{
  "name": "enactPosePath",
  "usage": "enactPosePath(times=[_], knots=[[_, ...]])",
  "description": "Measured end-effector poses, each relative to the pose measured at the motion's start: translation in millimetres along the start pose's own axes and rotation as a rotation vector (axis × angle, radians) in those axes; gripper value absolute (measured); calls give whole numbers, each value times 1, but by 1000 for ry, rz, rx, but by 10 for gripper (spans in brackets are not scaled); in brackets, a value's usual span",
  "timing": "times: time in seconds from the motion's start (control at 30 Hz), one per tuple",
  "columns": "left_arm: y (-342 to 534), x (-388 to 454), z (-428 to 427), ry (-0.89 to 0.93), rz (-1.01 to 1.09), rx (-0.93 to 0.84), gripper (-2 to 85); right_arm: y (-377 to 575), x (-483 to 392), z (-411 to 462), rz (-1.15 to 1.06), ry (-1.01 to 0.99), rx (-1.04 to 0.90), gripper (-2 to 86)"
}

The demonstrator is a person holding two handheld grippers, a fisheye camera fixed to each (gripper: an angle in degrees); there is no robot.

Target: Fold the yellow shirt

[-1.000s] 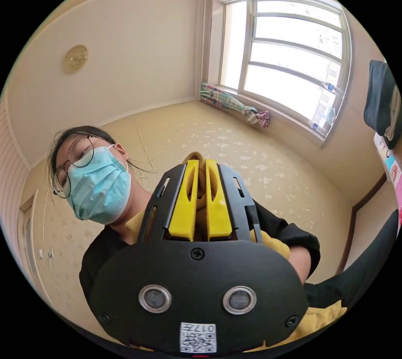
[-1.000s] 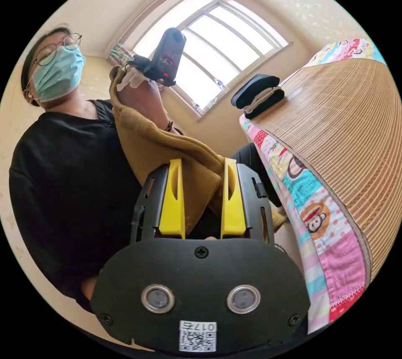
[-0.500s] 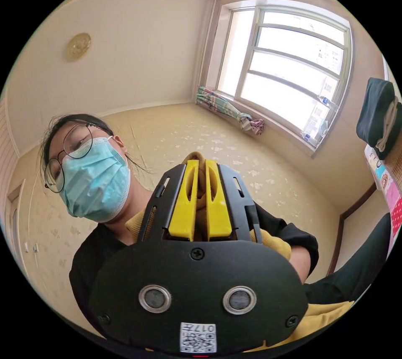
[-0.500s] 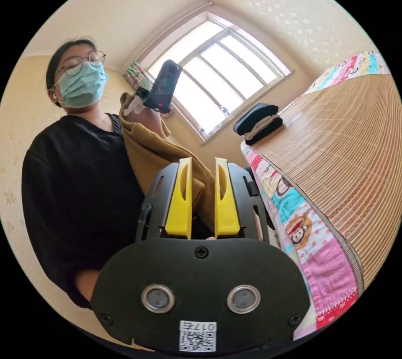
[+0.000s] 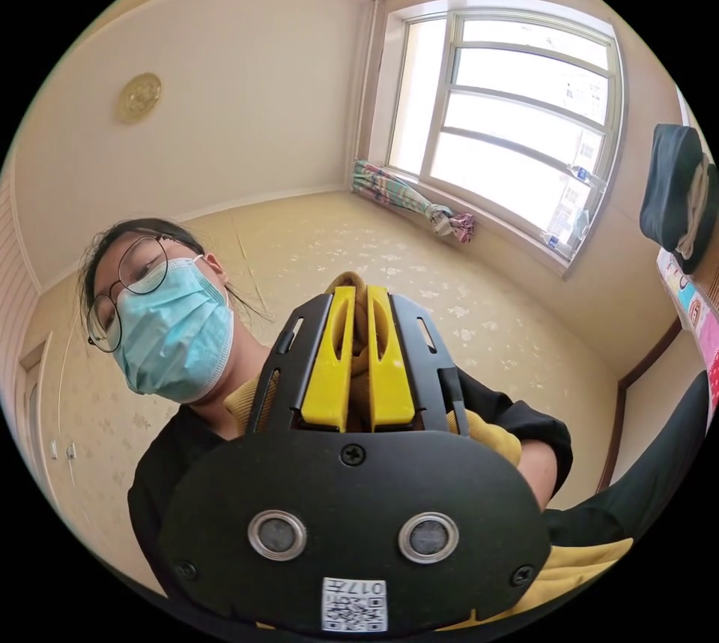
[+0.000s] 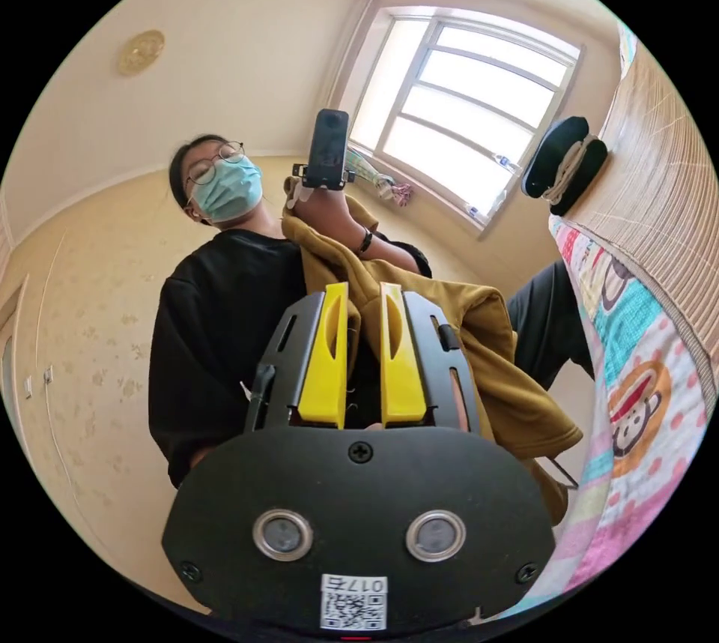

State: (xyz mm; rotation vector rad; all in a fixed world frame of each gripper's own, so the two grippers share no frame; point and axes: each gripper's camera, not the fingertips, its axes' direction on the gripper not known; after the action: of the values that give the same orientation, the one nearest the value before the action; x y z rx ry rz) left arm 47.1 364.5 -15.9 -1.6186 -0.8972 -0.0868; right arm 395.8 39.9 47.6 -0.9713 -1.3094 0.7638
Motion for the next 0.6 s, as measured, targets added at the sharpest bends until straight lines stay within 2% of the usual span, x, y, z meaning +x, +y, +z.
enactPosePath(times=[0.13,0.4,0.47,0.6], knots=[[10,-23,-11,3,0,6,9,4,26,26,85,19,-1,89],[32,-79,-33,7,-3,27,8,5,69,68,115,-5,22,133],[37,-94,-39,2,-1,29,9,0,79,85,107,-28,-3,130],[43,-130,-48,-8,18,8,9,-16,95,129,76,16,-119,54]])
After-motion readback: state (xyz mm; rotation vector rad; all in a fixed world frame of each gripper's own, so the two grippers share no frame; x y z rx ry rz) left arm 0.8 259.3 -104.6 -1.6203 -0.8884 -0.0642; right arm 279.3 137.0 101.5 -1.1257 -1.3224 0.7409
